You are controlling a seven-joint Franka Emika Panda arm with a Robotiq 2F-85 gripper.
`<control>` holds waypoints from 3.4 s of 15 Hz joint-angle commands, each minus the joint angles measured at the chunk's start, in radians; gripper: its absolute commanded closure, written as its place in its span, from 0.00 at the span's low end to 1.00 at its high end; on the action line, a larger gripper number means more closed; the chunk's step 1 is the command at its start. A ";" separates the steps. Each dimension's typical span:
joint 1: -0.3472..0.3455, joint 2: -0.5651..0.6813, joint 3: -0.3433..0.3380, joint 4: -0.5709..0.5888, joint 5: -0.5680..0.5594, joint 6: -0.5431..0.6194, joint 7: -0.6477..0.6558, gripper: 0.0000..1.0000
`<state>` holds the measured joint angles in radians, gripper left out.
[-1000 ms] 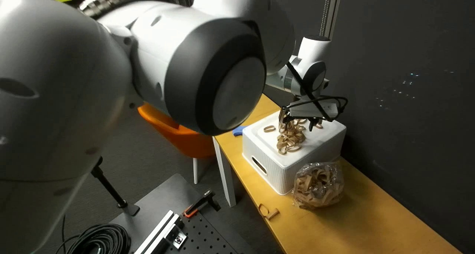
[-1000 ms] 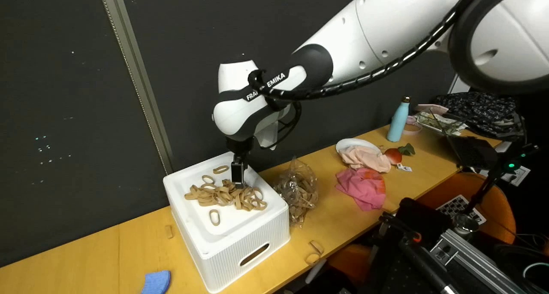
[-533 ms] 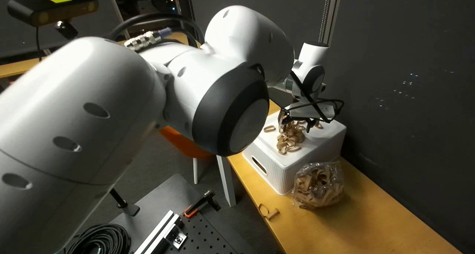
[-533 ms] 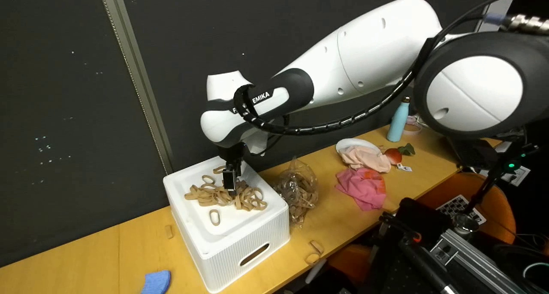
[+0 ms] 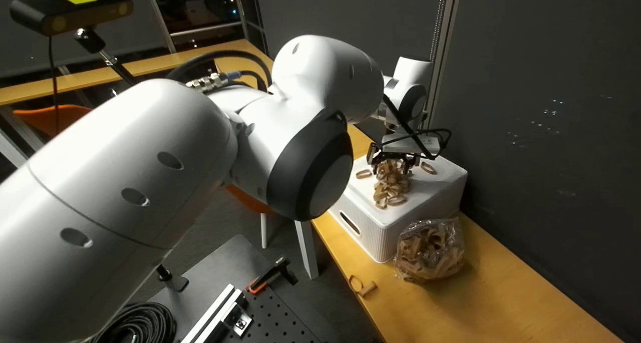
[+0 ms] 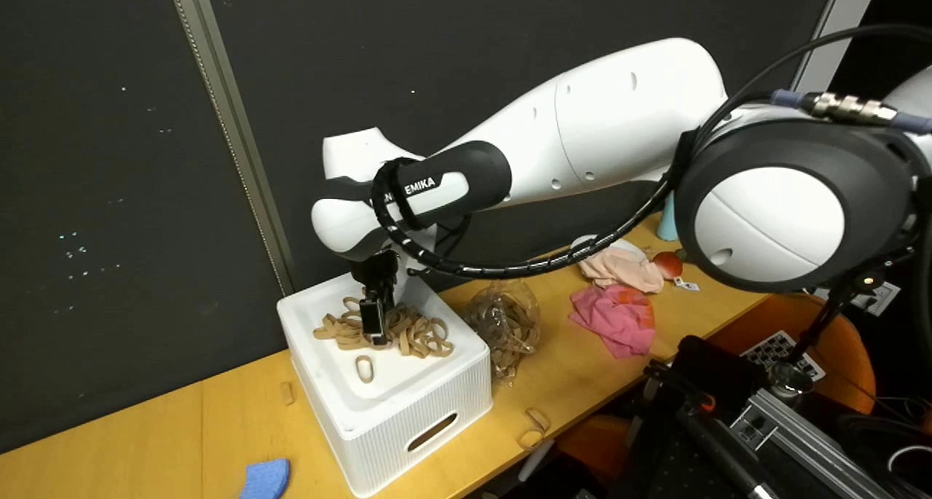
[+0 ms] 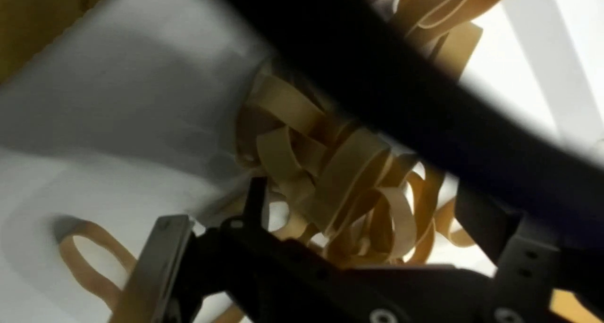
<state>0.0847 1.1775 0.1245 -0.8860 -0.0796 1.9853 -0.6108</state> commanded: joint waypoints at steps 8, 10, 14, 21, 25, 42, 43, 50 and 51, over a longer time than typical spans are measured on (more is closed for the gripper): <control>0.027 0.074 -0.022 0.147 -0.039 -0.079 -0.006 0.80; 0.026 0.073 -0.024 0.149 -0.038 -0.080 -0.002 0.95; 0.030 0.020 -0.049 0.110 -0.054 -0.088 0.038 1.00; 0.032 -0.207 -0.141 -0.093 -0.094 -0.098 0.229 0.98; 0.042 -0.358 -0.182 -0.293 -0.095 -0.076 0.377 0.98; -0.070 -0.693 -0.286 -1.157 -0.127 0.448 0.820 0.98; -0.086 -0.673 -0.299 -1.175 -0.126 0.497 0.810 0.98; -0.073 -0.646 -0.327 -1.196 -0.148 0.625 0.803 0.98; -0.059 -0.653 -0.323 -1.198 -0.151 0.621 0.805 0.98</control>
<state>-0.0143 0.5559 -0.1960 -2.0716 -0.2066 2.5958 0.1812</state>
